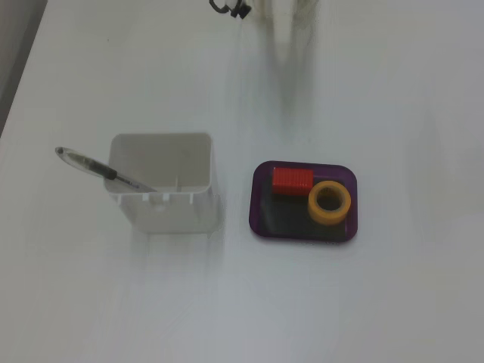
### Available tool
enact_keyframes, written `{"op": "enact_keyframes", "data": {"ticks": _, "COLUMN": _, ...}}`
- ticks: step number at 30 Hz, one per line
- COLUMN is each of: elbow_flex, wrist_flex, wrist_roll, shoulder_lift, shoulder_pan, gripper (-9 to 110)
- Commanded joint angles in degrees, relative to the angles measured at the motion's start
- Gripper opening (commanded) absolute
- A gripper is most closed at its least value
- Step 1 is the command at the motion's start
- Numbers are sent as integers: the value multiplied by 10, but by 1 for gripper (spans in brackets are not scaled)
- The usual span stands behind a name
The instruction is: Pick up the red cube and place it in the box.
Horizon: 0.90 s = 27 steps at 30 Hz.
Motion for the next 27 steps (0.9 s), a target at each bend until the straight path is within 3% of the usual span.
{"op": "enact_keyframes", "data": {"ticks": 1, "elbow_flex": 105, "wrist_flex": -57, "wrist_roll": -2, "shoulder_lift": 103, "shoulder_pan": -4, "gripper": 16}}
{"op": "enact_keyframes", "data": {"ticks": 11, "elbow_flex": 320, "wrist_flex": -58, "wrist_roll": 5, "shoulder_lift": 368, "shoulder_pan": -4, "gripper": 16}}
{"op": "enact_keyframes", "data": {"ticks": 20, "elbow_flex": 345, "wrist_flex": -28, "wrist_roll": 5, "shoulder_lift": 360, "shoulder_pan": -1, "gripper": 15}}
{"op": "enact_keyframes", "data": {"ticks": 25, "elbow_flex": 345, "wrist_flex": -15, "wrist_roll": 7, "shoulder_lift": 361, "shoulder_pan": -2, "gripper": -1}}
{"op": "enact_keyframes", "data": {"ticks": 27, "elbow_flex": 348, "wrist_flex": -15, "wrist_roll": 22, "shoulder_lift": 361, "shoulder_pan": -3, "gripper": 0}}
